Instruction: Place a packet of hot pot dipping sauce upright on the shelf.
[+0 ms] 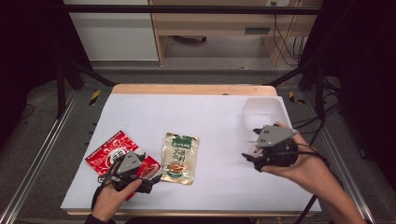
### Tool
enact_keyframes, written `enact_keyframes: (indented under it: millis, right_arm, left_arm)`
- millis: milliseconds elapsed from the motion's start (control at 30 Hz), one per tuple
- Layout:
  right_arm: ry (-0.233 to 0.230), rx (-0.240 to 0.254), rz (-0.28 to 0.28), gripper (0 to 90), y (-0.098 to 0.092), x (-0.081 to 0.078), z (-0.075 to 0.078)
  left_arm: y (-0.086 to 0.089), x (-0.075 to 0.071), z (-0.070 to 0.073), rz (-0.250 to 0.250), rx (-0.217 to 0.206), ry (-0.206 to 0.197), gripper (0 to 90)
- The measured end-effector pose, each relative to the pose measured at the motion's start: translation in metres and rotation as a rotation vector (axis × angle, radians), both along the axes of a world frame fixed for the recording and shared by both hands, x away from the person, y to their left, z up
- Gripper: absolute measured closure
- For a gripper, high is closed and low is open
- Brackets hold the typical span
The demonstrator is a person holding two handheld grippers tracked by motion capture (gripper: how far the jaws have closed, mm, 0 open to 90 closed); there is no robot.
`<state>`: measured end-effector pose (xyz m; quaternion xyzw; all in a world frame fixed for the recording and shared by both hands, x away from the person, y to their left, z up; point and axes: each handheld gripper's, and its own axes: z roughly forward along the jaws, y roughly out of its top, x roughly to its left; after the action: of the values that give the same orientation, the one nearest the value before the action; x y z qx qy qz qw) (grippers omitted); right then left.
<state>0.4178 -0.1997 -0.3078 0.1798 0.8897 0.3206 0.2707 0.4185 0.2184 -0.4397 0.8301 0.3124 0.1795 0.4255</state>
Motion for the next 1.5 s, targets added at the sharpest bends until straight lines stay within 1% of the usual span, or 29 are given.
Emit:
enact_keyframes:
  millis: [67, 167, 267, 333, 367, 400, 467, 567, 633, 700, 733, 833, 900, 967, 1033, 1100, 1200, 1233, 1333, 1367, 1500]
  right_arm:
    - [0.014, -0.006, 0.002, 27.7, 0.016, -0.009, -0.013]
    - [0.029, -0.004, 0.001, 30.6, 0.035, -0.015, -0.031]
    - [0.048, 0.038, -0.011, 33.1, 0.051, -0.019, -0.047]
    - [0.052, 0.074, -0.021, 33.4, 0.059, -0.02, -0.057]
    - [0.049, 0.081, -0.023, 33.3, 0.063, -0.02, -0.062]
    - [0.043, 0.091, -0.027, 33.1, 0.066, -0.021, -0.067]
    - [0.056, 0.141, -0.042, 33.1, 0.071, -0.02, -0.076]
    - [0.069, 0.142, -0.051, 33.1, 0.076, -0.019, -0.089]
    - [0.067, 0.136, -0.054, 33.2, 0.079, -0.018, -0.098]
    - [0.081, 0.143, -0.053, 33.6, 0.082, -0.016, -0.106]
    - [0.082, 0.142, -0.051, 33.8, 0.083, -0.016, -0.109]
    - [0.089, 0.136, -0.058, 34.1, 0.086, -0.013, -0.12]
    - [0.099, 0.141, -0.061, 34.2, 0.087, -0.012, -0.125]
    - [0.102, 0.152, -0.066, 34.1, 0.086, -0.01, -0.128]
    - [0.095, 0.16, -0.086, 34.3, 0.084, -0.009, -0.131]
    - [0.091, 0.163, -0.096, 34.3, 0.082, -0.009, -0.134]
    - [0.095, 0.167, -0.116, 34.3, 0.078, -0.008, -0.139]
    - [0.093, 0.171, -0.12, 34.3, 0.078, -0.008, -0.14]
    - [0.093, 0.177, -0.127, 33.9, 0.077, -0.007, -0.141]
    - [0.098, 0.172, -0.125, 34.5, 0.077, -0.007, -0.142]
    - [0.097, 0.165, -0.129, 35.0, 0.076, -0.005, -0.143]
  left_arm:
    - [0.0, 0.003, 0.003, 0.002, 0.007, -0.001, 6.4]
    - [0.0, 0.011, 0.007, -0.002, 0.025, 0.006, 6.3]
    - [0.002, 0.021, 0.01, -0.01, 0.053, 0.015, 6.6]
    - [0.003, 0.029, 0.012, -0.013, 0.065, 0.019, 6.7]
    - [0.004, 0.033, 0.012, -0.007, 0.065, 0.02, 6.5]
    - [0.004, 0.037, 0.013, -0.001, 0.068, 0.019, 6.4]
    - [0.004, 0.046, 0.014, -0.004, 0.067, 0.03, 6.4]
    - [0.0, 0.056, 0.015, -0.006, 0.075, 0.037, 6.4]
    - [-0.004, 0.063, 0.015, -0.015, 0.089, 0.039, 6.4]
    - [-0.008, 0.07, 0.014, -0.025, 0.101, 0.046, 6.3]
    - [-0.01, 0.074, 0.014, -0.028, 0.1, 0.05, 6.3]
    - [-0.018, 0.085, 0.012, -0.033, 0.118, 0.076, 6.3]
    - [-0.023, 0.091, 0.011, -0.041, 0.146, 0.09, 6.3]
    - [-0.027, 0.096, 0.009, -0.049, 0.158, 0.101, 6.4]
    - [-0.031, 0.101, 0.007, -0.048, 0.182, 0.109, 6.4]
    - [-0.035, 0.103, 0.007, -0.051, 0.182, 0.112, 6.4]
    - [-0.039, 0.105, 0.008, -0.059, 0.193, 0.112, 6.4]
    - [-0.04, 0.105, 0.009, -0.057, 0.19, 0.112, 6.4]
    - [-0.042, 0.105, 0.011, -0.062, 0.198, 0.112, 6.4]
    - [-0.043, 0.105, 0.011, -0.062, 0.195, 0.11, 6.4]
    - [-0.047, 0.106, 0.012, -0.072, 0.213, 0.11, 6.2]
